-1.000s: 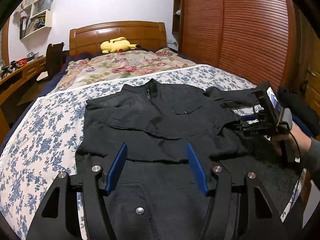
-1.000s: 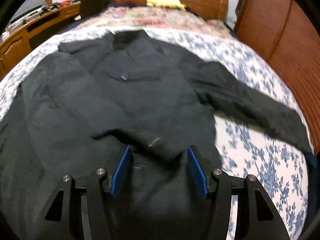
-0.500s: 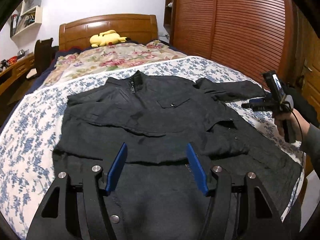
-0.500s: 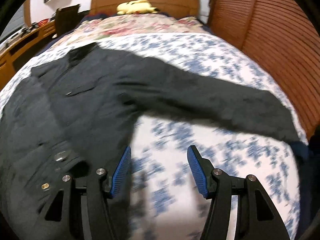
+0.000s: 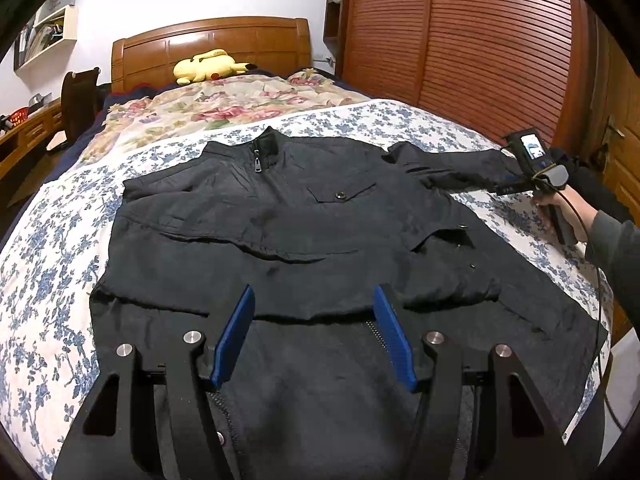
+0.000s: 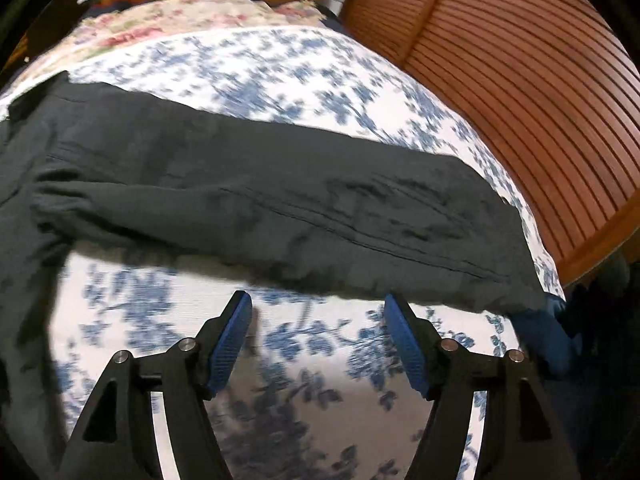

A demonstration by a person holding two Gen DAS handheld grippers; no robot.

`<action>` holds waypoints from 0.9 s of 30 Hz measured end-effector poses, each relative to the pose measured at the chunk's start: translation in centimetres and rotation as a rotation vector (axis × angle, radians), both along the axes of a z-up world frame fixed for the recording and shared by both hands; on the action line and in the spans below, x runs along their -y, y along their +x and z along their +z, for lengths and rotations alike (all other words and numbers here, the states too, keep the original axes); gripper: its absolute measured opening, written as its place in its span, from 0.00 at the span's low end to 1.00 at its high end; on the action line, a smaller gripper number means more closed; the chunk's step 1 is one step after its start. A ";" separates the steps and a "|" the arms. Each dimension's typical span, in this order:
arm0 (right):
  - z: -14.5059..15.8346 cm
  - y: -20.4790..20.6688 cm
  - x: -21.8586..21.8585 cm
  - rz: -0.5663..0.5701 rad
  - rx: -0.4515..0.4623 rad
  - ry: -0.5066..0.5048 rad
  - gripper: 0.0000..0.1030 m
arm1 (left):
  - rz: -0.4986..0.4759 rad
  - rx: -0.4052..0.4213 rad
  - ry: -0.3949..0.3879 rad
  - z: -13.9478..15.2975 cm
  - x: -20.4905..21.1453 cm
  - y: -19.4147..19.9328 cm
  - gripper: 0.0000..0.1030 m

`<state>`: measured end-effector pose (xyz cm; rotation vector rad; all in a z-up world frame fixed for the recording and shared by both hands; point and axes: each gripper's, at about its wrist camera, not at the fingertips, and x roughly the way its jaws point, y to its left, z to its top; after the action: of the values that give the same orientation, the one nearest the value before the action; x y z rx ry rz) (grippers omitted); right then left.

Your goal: Fold large clothes

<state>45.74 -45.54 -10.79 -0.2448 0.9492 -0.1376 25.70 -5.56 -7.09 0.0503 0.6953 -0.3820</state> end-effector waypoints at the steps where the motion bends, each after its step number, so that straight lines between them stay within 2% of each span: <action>1: -0.3 0.5 0.2 -0.007 -0.006 -0.013 0.69 | 0.000 0.000 0.001 0.0 0.0 0.0 0.61; 11: -1.8 4.6 0.9 -0.085 0.005 -0.102 0.69 | -0.007 -0.006 0.014 -0.4 0.5 0.4 0.61; 13: -2.1 5.1 0.7 -0.080 0.001 -0.109 0.67 | -0.006 -0.007 0.022 -0.5 0.6 0.4 0.61; 14: -2.1 5.2 0.6 -0.067 0.002 -0.110 0.50 | -0.006 -0.008 0.023 -0.5 0.6 0.4 0.61; 15: -2.0 5.1 0.5 -0.062 0.005 -0.116 0.28 | -0.006 -0.008 0.025 -0.6 0.6 0.5 0.61; 17: -1.9 5.2 0.3 -0.057 0.010 -0.134 0.11 | -0.004 -0.009 0.029 -0.6 0.6 0.5 0.61; 18: -1.8 5.3 0.1 -0.052 0.014 -0.140 0.06 | -0.004 -0.009 0.031 -0.6 0.6 0.5 0.61; 24: 2.2 3.3 -1.0 -0.008 0.140 -0.093 0.04 | -0.005 0.001 0.028 -0.3 0.5 0.4 0.61; 27: 5.0 1.9 -2.5 0.057 0.214 -0.066 0.03 | -0.004 0.000 0.027 -0.2 0.5 0.4 0.61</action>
<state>47.60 -43.03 -5.81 -0.3116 0.7247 -0.1403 26.07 -6.05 -7.31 0.0771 0.7001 -0.3764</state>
